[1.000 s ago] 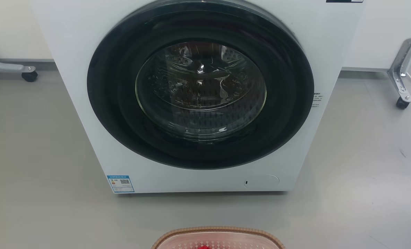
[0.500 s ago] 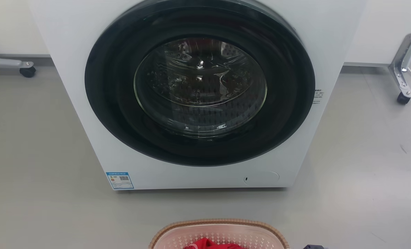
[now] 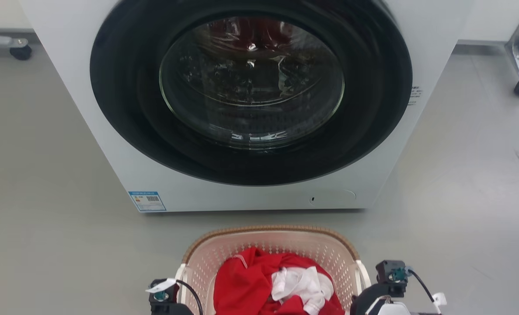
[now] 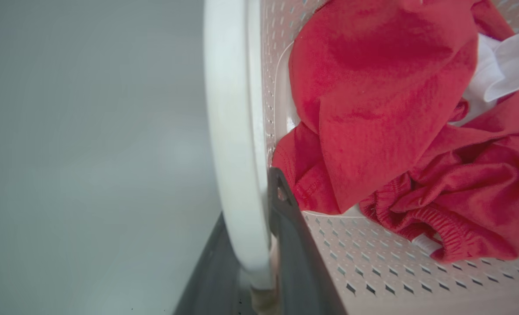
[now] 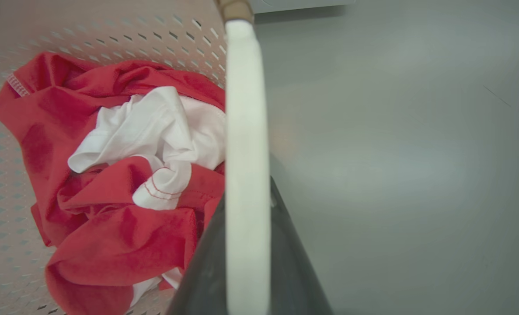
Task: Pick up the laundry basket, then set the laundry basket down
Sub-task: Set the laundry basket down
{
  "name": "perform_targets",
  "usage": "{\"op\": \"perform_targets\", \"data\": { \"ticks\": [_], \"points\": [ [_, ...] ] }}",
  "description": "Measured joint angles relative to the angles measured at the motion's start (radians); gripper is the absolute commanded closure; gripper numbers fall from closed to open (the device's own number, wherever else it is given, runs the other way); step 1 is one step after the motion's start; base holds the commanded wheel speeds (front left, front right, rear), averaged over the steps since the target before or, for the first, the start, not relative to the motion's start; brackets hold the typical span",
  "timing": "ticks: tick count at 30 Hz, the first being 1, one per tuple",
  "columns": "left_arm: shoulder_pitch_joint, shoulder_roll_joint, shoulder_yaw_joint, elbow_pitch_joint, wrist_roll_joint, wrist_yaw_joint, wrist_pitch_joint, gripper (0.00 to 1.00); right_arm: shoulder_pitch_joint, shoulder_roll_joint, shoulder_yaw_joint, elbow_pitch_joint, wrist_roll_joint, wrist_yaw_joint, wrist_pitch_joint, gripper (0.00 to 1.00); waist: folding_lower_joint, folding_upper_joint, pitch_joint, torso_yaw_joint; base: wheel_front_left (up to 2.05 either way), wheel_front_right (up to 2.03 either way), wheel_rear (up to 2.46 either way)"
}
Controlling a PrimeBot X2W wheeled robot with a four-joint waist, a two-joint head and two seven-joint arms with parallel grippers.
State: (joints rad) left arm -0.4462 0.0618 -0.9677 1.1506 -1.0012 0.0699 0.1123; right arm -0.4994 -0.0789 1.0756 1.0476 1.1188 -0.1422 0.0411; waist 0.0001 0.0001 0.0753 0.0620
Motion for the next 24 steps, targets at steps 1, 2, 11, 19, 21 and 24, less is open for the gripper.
{"op": "perform_targets", "data": {
  "ticks": [1, 2, 11, 19, 21, 24],
  "points": [
    [-0.014, 0.000, 0.003, 0.001, 0.000, 0.000, -0.003, 1.00, -0.018, 0.000, 0.000, 0.001, 0.000, 0.000, -0.001, 1.00, 0.0000, 0.0000, 0.012, 0.000, 0.00, 0.00, 0.00],
    [-0.027, 0.000, 0.007, 0.001, 0.000, 0.000, -0.009, 1.00, -0.034, 0.000, -0.001, 0.002, 0.000, 0.000, -0.005, 1.00, 0.0000, 0.0000, 0.024, 0.000, 0.00, 0.00, 0.00],
    [-0.128, -0.002, 0.026, 0.000, 0.000, 0.001, -0.041, 1.00, -0.161, 0.000, -0.004, 0.032, -0.019, 0.000, -0.032, 1.00, 0.0002, 0.0000, 0.146, 0.000, 0.00, 0.00, 0.00],
    [-0.206, -0.004, 0.034, -0.011, 0.000, 0.010, -0.067, 1.00, -0.263, 0.000, -0.005, 0.066, -0.041, 0.001, -0.049, 1.00, 0.0002, 0.0001, 0.278, 0.002, 0.00, 0.00, 0.00],
    [-0.221, -0.004, 0.035, -0.017, 0.000, 0.012, -0.074, 1.00, -0.286, 0.000, -0.006, 0.075, -0.046, 0.001, -0.055, 1.00, 0.0001, 0.0001, 0.307, 0.002, 0.00, 0.00, 0.00],
    [-0.246, -0.004, 0.036, -0.025, 0.000, 0.016, -0.080, 1.00, -0.316, 0.000, -0.008, 0.090, -0.047, 0.002, -0.061, 1.00, 0.0002, 0.0001, 0.352, 0.003, 0.00, 0.00, 0.00]
  ]
}}
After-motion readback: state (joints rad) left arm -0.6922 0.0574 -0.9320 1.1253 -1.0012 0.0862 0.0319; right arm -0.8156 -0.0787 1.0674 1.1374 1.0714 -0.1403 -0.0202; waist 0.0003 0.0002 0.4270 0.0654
